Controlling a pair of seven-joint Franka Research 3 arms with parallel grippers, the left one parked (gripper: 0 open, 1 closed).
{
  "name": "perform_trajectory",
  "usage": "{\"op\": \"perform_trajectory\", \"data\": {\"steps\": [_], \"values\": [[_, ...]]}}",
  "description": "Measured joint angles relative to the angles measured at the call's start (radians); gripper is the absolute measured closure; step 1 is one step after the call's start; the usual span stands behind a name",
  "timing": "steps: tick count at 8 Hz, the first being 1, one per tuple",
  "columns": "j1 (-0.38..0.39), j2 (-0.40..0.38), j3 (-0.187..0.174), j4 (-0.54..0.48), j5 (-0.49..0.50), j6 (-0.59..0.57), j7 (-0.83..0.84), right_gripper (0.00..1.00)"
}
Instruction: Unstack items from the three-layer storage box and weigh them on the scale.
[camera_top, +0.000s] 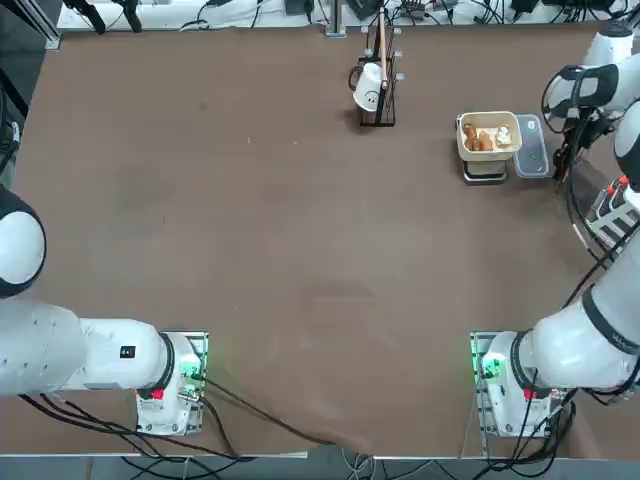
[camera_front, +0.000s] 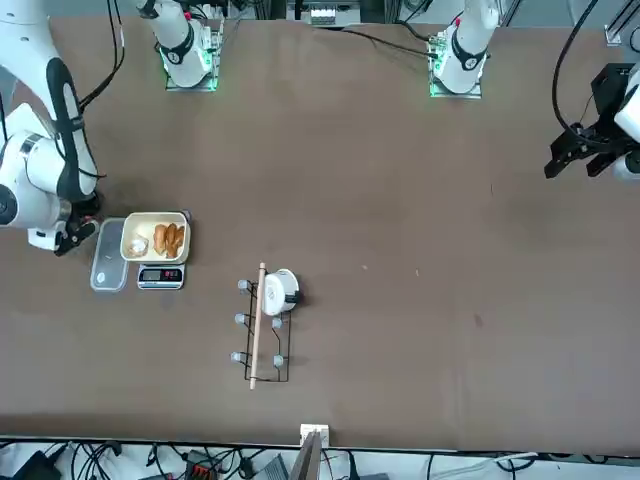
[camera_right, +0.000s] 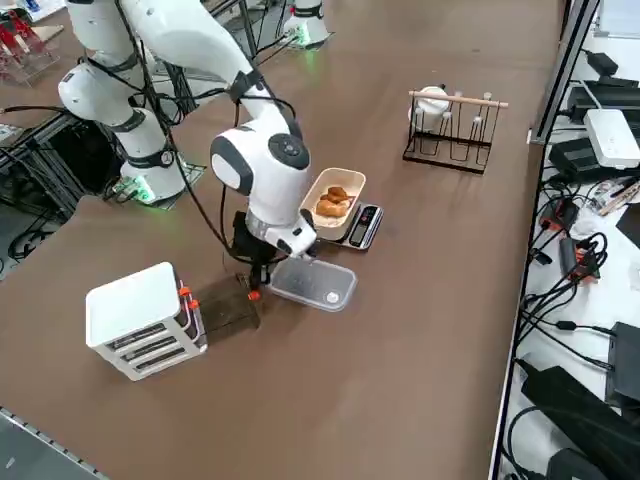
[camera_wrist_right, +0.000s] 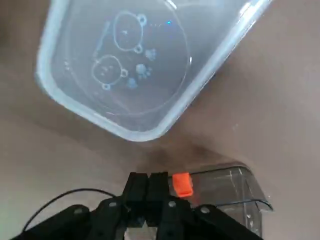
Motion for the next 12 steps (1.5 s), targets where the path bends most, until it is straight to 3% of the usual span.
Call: {"op": "perform_trajectory", "data": {"steps": [2, 5, 9, 12], "values": [[0.000, 0.006, -0.002, -0.019, -0.012, 0.035, 0.000, 0.98], [-0.005, 0.006, -0.068, -0.032, -0.098, 0.026, -0.003, 0.98], [-0.009, 0.006, -0.126, -0.073, -0.117, 0.025, -0.009, 0.98], [-0.008, 0.005, -0.131, -0.075, -0.141, 0.027, -0.009, 0.98]]}}
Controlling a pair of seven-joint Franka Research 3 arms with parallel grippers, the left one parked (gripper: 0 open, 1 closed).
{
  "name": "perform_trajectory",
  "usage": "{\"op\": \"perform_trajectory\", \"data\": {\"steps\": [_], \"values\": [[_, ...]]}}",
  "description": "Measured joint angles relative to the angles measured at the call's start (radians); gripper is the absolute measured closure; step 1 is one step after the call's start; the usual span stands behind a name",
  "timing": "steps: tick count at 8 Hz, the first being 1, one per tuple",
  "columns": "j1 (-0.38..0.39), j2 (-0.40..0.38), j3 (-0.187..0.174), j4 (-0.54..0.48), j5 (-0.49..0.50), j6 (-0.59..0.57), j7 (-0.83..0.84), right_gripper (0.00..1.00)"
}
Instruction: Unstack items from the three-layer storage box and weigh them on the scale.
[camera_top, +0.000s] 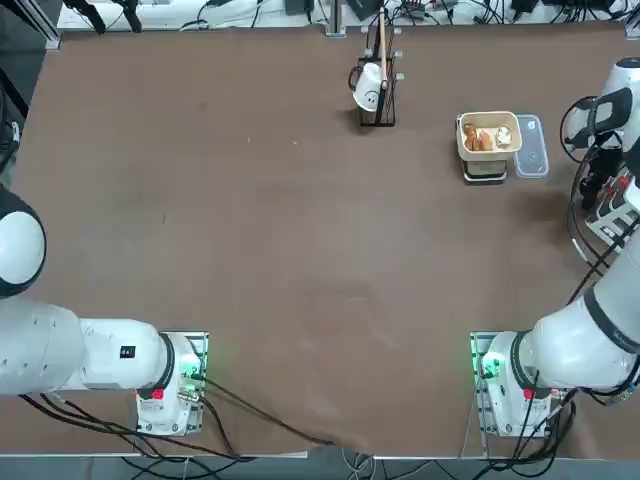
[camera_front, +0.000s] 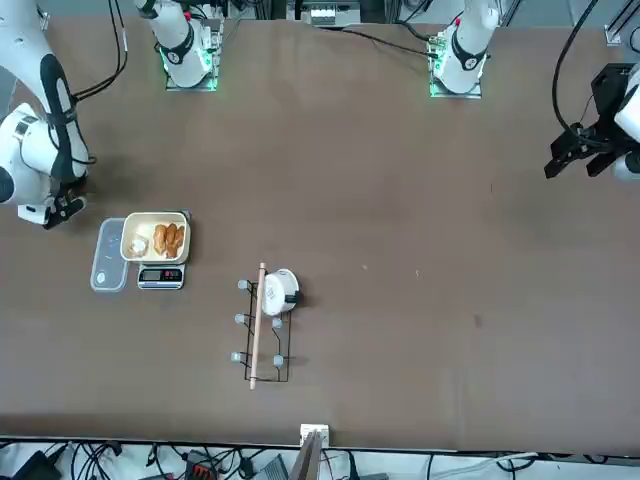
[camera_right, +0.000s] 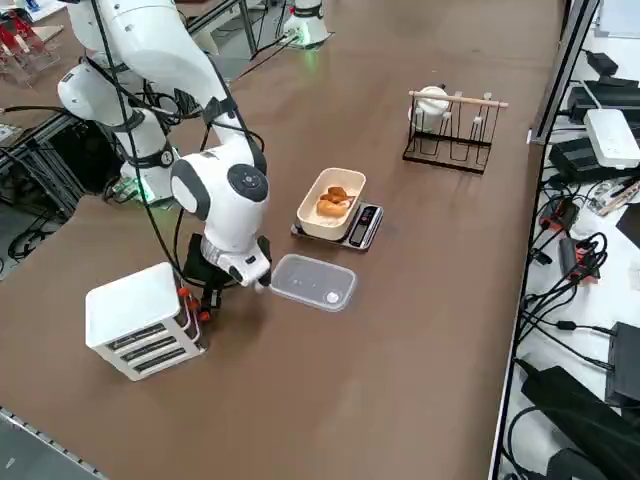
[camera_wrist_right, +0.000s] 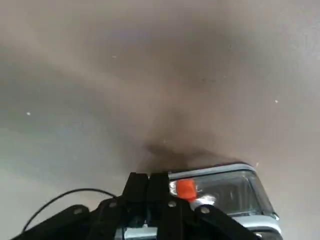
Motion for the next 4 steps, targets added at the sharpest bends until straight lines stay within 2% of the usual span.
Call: {"op": "perform_trajectory", "data": {"steps": [4], "values": [[0.001, -0.005, -0.001, 0.007, -0.010, -0.009, 0.000, 0.98]]}}
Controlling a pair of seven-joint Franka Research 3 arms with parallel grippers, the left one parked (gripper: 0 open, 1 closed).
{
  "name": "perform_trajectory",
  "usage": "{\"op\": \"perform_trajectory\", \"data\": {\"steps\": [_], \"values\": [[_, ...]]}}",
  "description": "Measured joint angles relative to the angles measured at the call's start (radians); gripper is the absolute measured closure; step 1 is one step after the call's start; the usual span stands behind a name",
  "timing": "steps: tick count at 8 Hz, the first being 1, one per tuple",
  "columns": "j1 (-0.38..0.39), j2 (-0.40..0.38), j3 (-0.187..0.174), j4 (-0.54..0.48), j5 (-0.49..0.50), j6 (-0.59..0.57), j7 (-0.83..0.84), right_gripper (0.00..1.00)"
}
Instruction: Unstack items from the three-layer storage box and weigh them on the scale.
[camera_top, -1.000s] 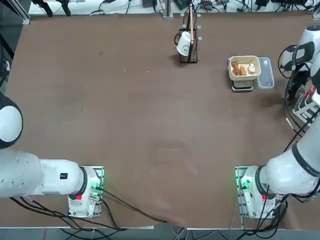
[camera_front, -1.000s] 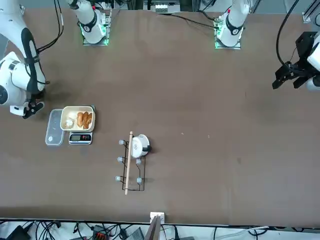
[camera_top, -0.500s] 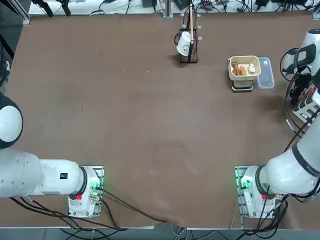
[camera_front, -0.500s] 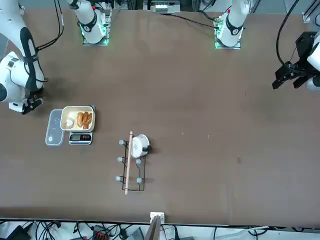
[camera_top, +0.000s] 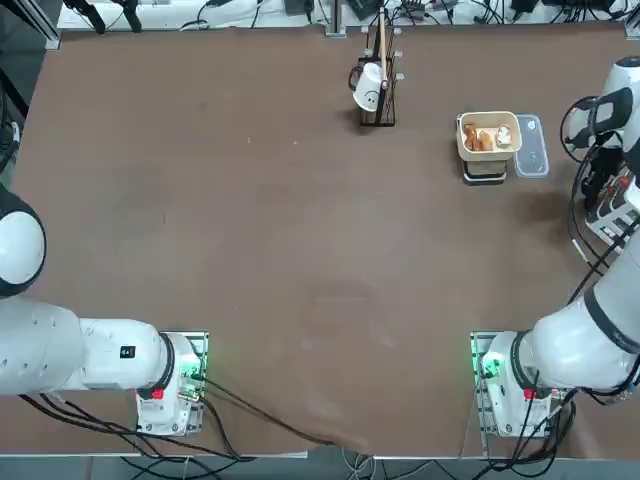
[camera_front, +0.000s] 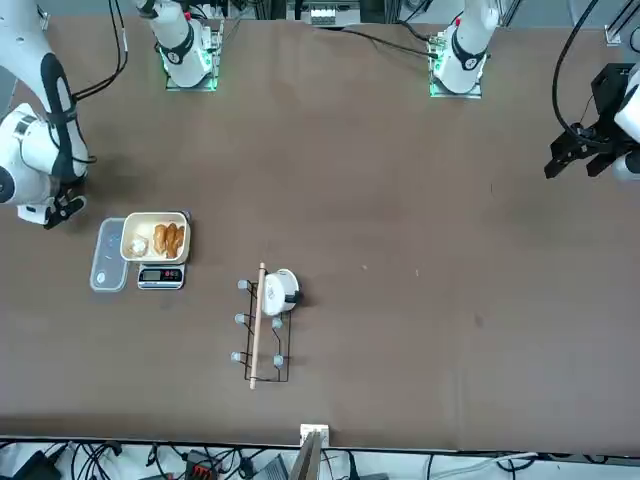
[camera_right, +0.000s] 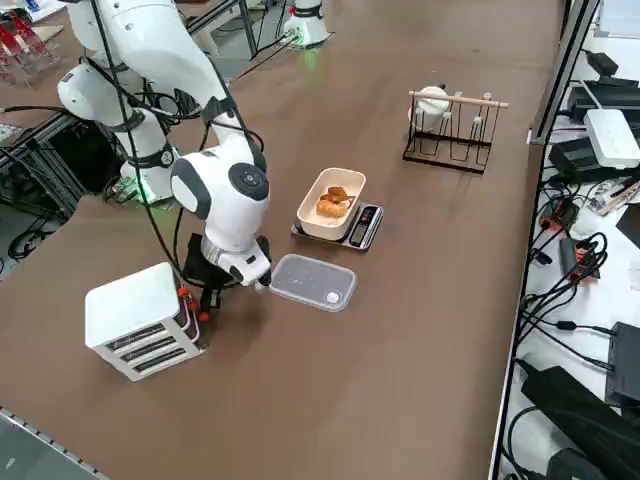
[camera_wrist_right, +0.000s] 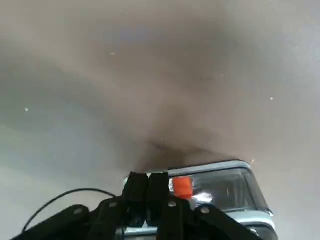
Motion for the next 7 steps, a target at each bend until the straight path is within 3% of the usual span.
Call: {"op": "perform_trajectory", "data": {"steps": [2, 4, 6, 7], "values": [[0.009, -0.021, -0.002, 0.030, 0.023, -0.045, 0.018, 0.96], [0.066, -0.044, 0.010, 0.159, 0.168, -0.206, 0.088, 0.94], [0.128, -0.053, 0.017, 0.316, 0.301, -0.356, 0.304, 0.80], [0.155, -0.058, 0.018, 0.370, 0.340, -0.387, 0.420, 0.63]]}}
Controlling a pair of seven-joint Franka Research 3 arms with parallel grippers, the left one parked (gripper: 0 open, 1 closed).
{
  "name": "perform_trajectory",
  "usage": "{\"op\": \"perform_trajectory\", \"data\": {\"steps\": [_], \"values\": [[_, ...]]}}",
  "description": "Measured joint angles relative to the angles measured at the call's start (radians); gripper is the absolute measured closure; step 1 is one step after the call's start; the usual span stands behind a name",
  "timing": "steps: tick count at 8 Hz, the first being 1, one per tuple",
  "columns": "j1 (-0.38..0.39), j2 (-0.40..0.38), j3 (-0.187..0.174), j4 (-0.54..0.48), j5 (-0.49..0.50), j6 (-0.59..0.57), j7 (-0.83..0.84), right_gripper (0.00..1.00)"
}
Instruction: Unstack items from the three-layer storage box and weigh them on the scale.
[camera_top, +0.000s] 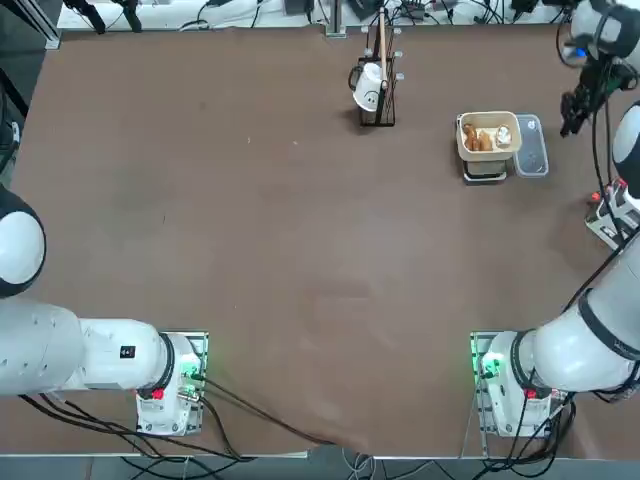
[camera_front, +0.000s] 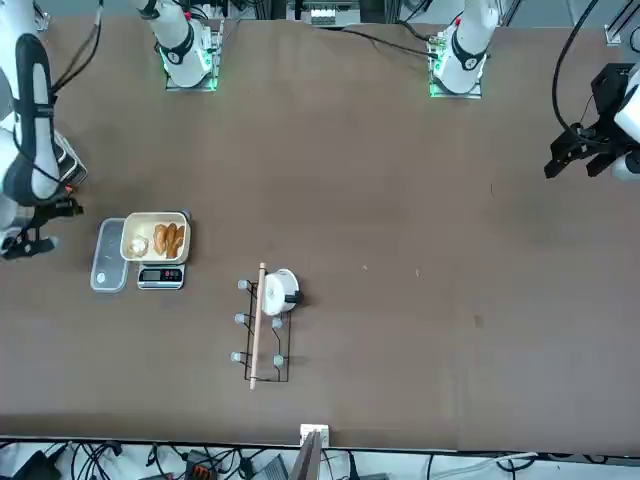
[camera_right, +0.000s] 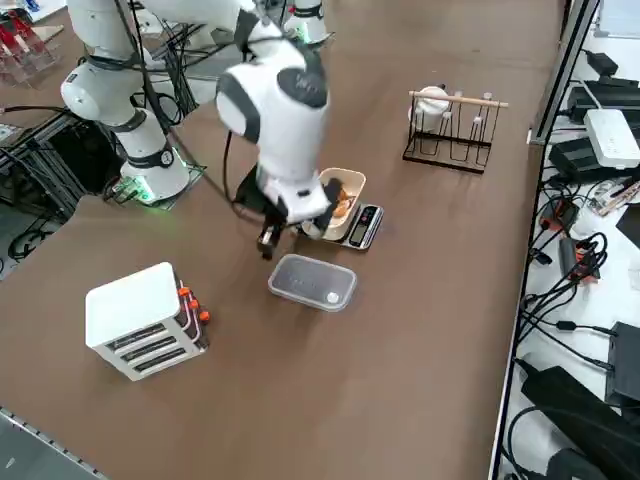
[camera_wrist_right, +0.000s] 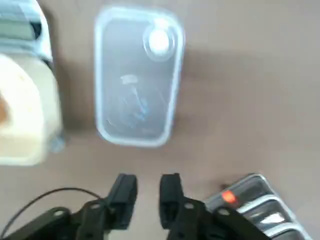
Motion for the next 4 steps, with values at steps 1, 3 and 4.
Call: {"op": "perform_trajectory", "data": {"steps": [1, 3, 4], "values": [[0.028, -0.004, 0.000, 0.044, 0.012, -0.015, 0.093, 0.46], [0.049, -0.013, -0.001, 0.161, 0.018, -0.127, 0.205, 0.07], [0.049, -0.026, -0.001, 0.236, 0.031, -0.209, 0.229, 0.01]]}}
